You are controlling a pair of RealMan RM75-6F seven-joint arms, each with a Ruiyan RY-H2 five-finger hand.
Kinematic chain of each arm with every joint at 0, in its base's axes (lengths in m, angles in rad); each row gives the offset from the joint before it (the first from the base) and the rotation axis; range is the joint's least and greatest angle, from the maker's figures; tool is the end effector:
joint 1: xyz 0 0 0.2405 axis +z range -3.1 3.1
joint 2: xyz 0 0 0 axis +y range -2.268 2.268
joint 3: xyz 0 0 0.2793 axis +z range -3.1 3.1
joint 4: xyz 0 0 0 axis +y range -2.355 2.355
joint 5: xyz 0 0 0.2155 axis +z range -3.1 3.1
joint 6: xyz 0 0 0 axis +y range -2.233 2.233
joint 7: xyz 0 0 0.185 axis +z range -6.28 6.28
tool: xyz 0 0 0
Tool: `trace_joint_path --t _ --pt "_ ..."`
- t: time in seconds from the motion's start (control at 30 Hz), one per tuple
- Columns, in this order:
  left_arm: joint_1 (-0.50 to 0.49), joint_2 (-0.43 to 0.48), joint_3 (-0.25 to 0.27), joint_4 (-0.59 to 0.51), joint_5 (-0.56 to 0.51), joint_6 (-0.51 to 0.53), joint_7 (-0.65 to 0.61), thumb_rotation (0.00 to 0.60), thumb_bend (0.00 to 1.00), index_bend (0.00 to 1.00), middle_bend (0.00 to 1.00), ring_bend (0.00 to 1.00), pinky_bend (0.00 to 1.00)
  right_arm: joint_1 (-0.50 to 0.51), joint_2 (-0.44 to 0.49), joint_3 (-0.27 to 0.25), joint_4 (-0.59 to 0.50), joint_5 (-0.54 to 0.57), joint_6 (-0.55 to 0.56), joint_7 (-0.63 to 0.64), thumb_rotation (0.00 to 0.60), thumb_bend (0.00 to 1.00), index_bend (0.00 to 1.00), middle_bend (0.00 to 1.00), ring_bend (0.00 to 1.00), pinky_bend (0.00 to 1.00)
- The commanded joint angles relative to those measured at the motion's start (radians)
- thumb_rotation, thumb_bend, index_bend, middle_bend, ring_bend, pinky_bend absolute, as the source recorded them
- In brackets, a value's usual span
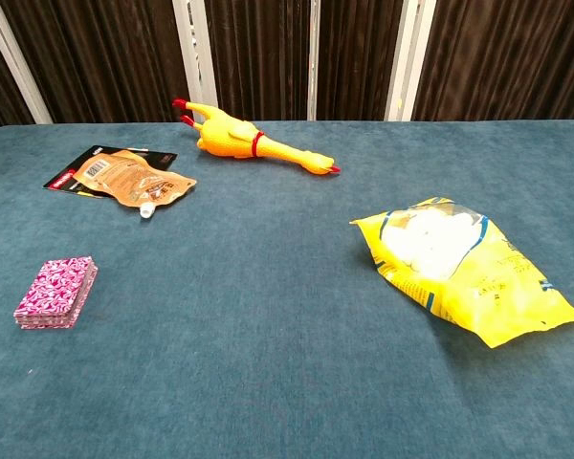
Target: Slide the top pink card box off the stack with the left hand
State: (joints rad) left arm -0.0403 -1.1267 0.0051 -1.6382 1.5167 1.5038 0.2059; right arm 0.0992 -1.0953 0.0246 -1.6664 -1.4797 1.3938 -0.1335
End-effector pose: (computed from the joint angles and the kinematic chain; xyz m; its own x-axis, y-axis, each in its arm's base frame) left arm -0.3381 0.1969 0.1514 0.5485 0.0595 0.8340 0.8354 0.0049 -0.5497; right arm -0.3333 -0.2215 0.1481 0.4858 -0.1141 0.8666 -0.8732 -0.0189 0.4870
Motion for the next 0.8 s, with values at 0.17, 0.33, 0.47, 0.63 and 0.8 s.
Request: trace_joint_path --t 0.17,0.33,0.47,0.63,0.8 --pt "0.000 0.001 0.001 -0.001 -0.001 -0.004 0.003 0.600 0.13 0.00 0.00 0.00 0.00 -0.001 0.000 0.000 -0.001 0.000 0.001 -0.001 0.600 0.36 0.00 0.00 0.00 0.02" --pt "-0.005 0.002 0.005 -0.011 -0.009 -0.024 0.010 0.600 0.13 0.00 0.00 0.00 0.00 -0.002 0.000 -0.001 -0.003 -0.002 0.004 0.000 0.600 0.36 0.00 0.00 0.00 0.02" --pt "-0.030 0.012 0.003 -0.055 -0.053 -0.096 0.016 0.600 0.13 0.01 0.00 0.00 0.00 -0.001 -0.001 0.000 -0.004 0.001 0.000 0.001 0.600 0.36 0.00 0.00 0.00 0.02" --pt "-0.092 0.018 -0.023 -0.109 -0.124 -0.199 0.109 0.600 0.13 0.01 0.00 0.00 0.00 0.002 0.000 0.001 -0.005 0.005 -0.007 0.004 0.600 0.36 0.00 0.00 0.00 0.02" --pt "-0.194 -0.030 -0.081 -0.150 -0.307 -0.341 0.285 0.600 0.13 0.01 0.00 0.00 0.00 0.007 0.001 0.003 -0.003 0.011 -0.018 0.012 0.600 0.36 0.00 0.00 0.00 0.02"
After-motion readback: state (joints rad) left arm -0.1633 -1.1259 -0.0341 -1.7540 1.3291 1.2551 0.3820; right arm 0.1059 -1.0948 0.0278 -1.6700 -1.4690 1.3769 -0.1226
